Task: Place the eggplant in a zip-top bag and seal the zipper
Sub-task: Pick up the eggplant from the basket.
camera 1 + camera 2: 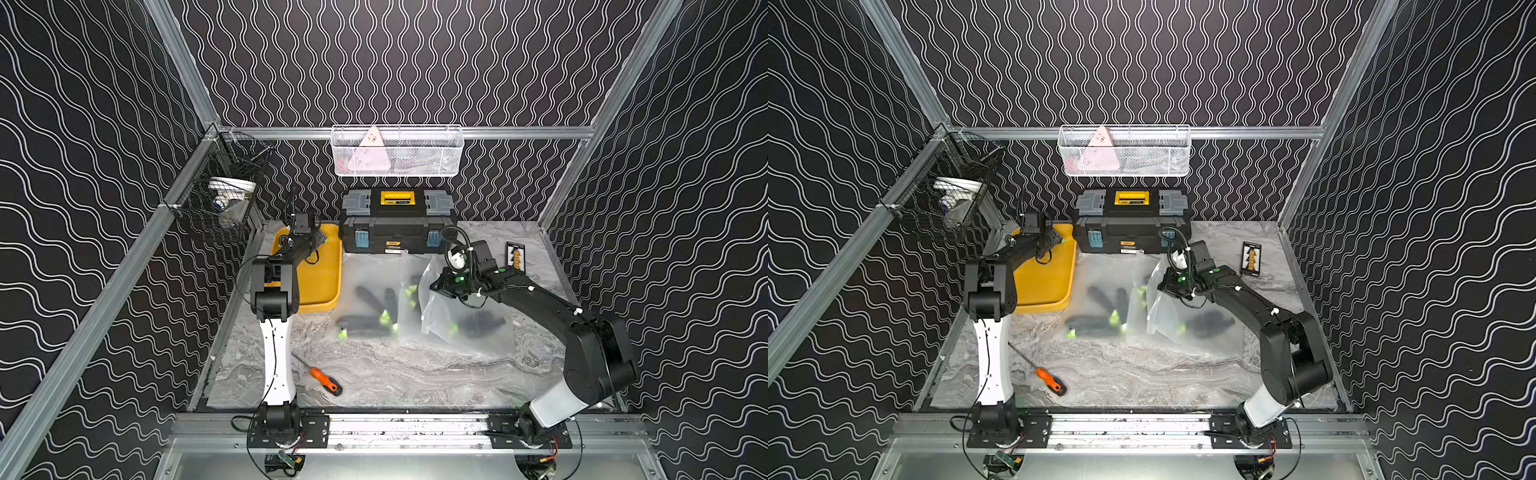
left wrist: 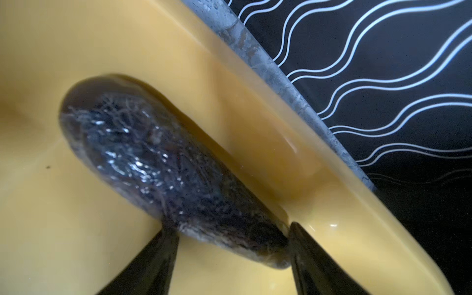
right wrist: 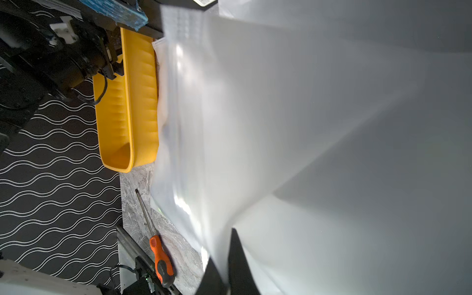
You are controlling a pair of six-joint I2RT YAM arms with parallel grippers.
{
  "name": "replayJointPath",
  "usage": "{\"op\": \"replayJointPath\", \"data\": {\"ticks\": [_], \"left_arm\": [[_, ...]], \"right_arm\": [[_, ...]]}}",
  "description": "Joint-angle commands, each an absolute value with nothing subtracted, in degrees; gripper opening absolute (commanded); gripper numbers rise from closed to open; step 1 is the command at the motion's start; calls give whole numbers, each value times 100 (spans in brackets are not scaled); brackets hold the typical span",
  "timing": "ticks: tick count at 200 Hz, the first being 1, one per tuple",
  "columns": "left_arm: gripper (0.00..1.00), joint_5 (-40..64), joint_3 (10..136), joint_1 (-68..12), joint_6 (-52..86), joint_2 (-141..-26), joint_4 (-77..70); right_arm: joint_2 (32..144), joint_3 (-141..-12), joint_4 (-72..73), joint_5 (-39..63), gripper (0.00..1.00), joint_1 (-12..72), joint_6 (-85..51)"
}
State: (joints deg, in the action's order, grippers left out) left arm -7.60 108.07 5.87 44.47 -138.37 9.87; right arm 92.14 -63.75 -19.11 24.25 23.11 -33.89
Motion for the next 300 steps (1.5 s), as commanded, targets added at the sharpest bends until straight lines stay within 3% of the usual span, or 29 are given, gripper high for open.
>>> {"op": "replayJointPath", "data": {"ticks": [1,82,158,184,226,300], "left_arm": [[68,-695,10914,606,4508,-13931,1060],[49,-446,10423,645,4762,-13786,593],[42,-740,8919,642,5113,-12533,471],[53,-849,8789,642,5087,-12260,495],[68,-634,9700,647,4765,-12815,855],[70,-1028,10756,642,4549,-13532,1820]], "right_arm": [[9215,-6314,-1793,2502,7,2285,-3435],[9221,-6214,-1715,2591,7,2277,-3463],[9284,-6163,-1547,2698,7,2268,-3537],[9290,-6161,-1531,2700,7,2268,-3527],[9322,-6126,-1470,2716,7,2268,-3558],[9395,-6188,-1543,2687,7,2250,-3503]]}}
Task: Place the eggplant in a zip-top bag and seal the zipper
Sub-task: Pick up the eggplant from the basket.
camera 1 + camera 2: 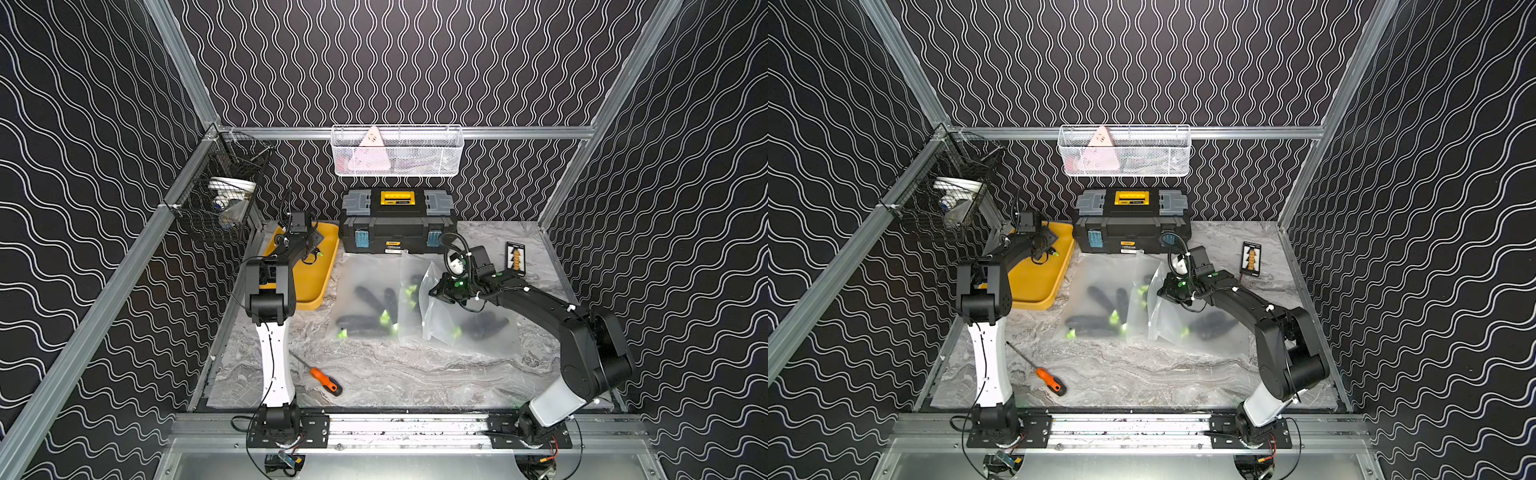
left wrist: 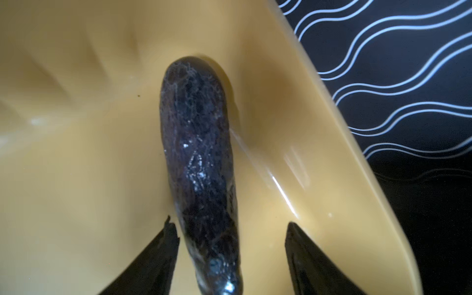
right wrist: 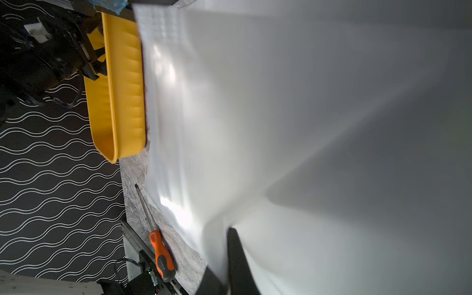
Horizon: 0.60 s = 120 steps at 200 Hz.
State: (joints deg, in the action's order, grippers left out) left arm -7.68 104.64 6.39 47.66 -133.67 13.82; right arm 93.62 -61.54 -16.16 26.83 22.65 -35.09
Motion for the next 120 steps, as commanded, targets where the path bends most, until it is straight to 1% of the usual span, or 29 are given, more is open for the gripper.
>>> {"op": "replayJointPath", "data": {"ticks": [1,19,55,103,120], "left_arm": [[70,-1028,10779,642,4547,-13542,1842],[70,-1080,10934,642,4447,-13705,1998],[65,-1068,10960,642,4375,-13840,2054],[44,-989,10881,642,4317,-13786,2015],[41,-973,10837,642,4276,-13680,2043]], "right_arm": [[9395,-6188,-1540,2688,7,2250,-3501],[9421,-6173,-1483,2736,7,2241,-3526],[9416,-6178,-1473,2760,7,2235,-3535],[9359,-6152,-1477,2769,7,2219,-3532],[9310,-6137,-1483,2761,7,2207,-3531]]}}
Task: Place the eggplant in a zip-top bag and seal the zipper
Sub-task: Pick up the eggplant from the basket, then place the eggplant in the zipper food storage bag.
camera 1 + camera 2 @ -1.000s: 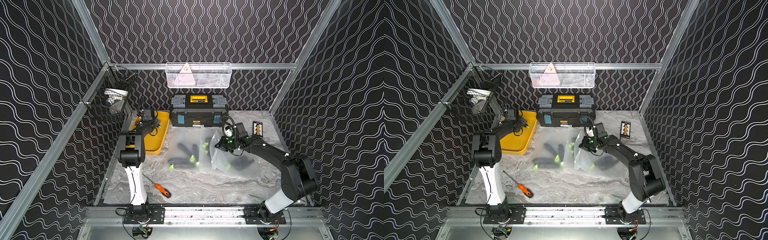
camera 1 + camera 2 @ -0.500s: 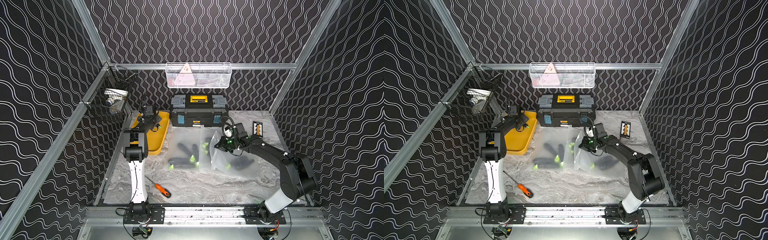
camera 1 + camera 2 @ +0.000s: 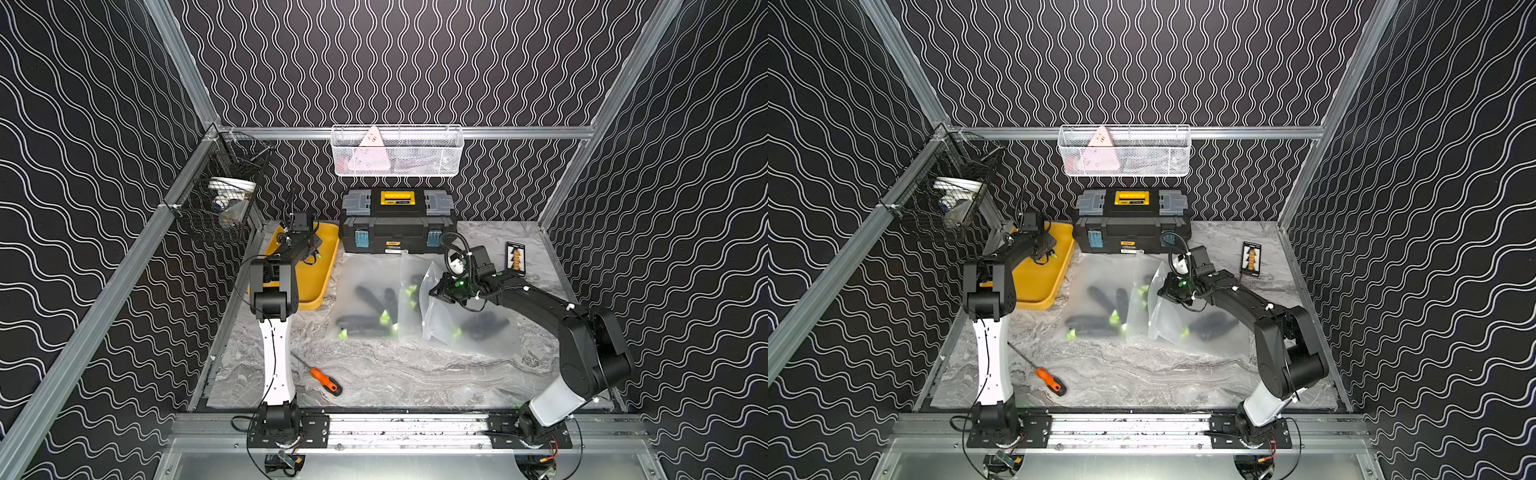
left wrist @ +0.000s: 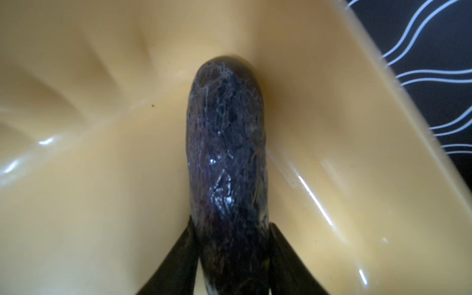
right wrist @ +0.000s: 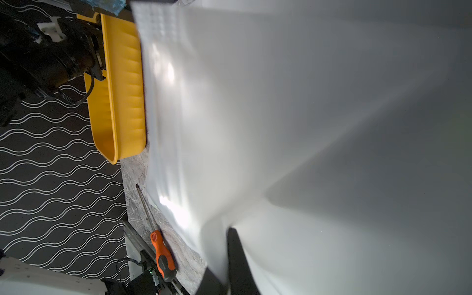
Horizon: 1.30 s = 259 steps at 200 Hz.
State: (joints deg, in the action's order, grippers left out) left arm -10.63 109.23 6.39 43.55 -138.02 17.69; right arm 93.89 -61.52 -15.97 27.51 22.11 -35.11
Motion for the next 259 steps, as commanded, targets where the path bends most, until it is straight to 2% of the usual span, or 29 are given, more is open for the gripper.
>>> {"op": "replayJointPath", "data": {"ticks": [1,56,124,170,198,259], "left_arm": [[41,-974,10833,642,4274,-13669,2037],[40,-926,10158,578,4002,-12728,1932],[40,-508,8913,123,3955,-10904,2026],[40,49,7745,-700,3895,-9272,2085],[40,745,7208,-1313,3763,-8520,2190],[41,2481,6789,-2704,2880,-8151,2717]], "right_arm": [[9309,-6140,-1480,2760,7,2206,-3532],[9176,-6082,-1481,2668,7,2198,-3513],[8984,-6004,-1437,2401,7,2198,-3538],[8906,-5933,-1396,2362,7,2207,-3560],[8929,-5950,-1476,2310,7,2221,-3457],[8912,-5950,-1459,2184,7,2277,-3174]]}}
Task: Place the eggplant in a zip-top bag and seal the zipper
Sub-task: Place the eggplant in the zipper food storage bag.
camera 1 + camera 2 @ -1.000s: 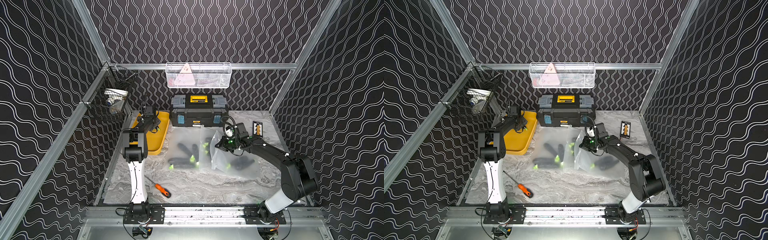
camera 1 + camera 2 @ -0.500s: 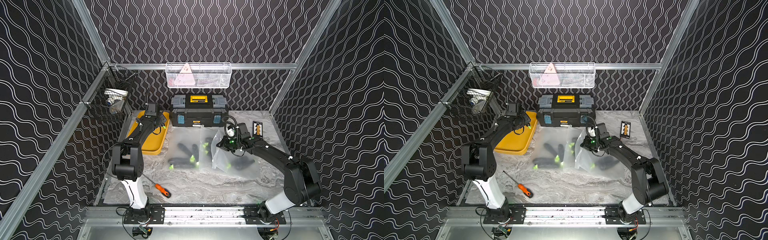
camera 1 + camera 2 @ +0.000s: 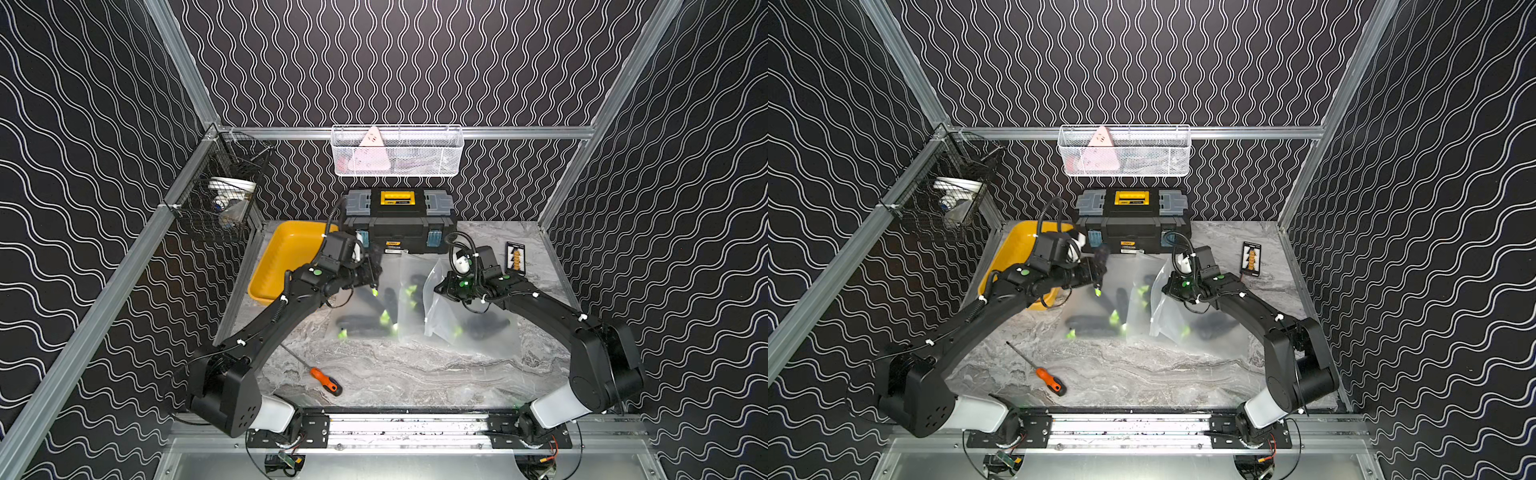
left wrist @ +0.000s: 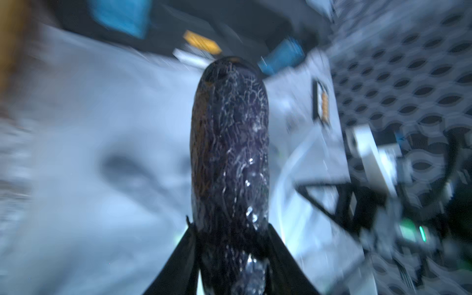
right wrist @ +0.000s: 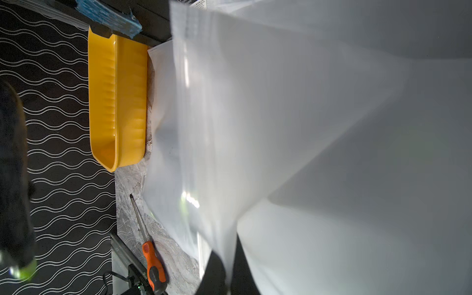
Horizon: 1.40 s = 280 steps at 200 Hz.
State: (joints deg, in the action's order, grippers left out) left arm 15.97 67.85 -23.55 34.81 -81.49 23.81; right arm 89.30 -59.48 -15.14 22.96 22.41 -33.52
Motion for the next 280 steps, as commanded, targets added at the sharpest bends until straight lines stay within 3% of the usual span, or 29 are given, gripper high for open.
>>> {"op": "replayJointPath", "data": {"ticks": [1,52,80,158,280], "left_arm": [[41,2493,6792,-2727,2851,-8158,2734],[40,3154,7009,-3408,1858,-8700,3434],[40,2963,7143,-3626,1665,-8987,3669],[40,2478,7434,-3641,1705,-9261,3718],[42,2471,8142,-3640,1771,-10031,3671]], "right_arm": [[8912,-5950,-1455,2186,7,2281,-3165],[8759,-5942,-1554,1886,7,2452,-2800],[8602,-5907,-1623,1887,7,2477,-2594],[8225,-5795,-2113,1774,7,2731,-2127],[7722,-5604,-1868,2684,6,3293,-2836]]}}
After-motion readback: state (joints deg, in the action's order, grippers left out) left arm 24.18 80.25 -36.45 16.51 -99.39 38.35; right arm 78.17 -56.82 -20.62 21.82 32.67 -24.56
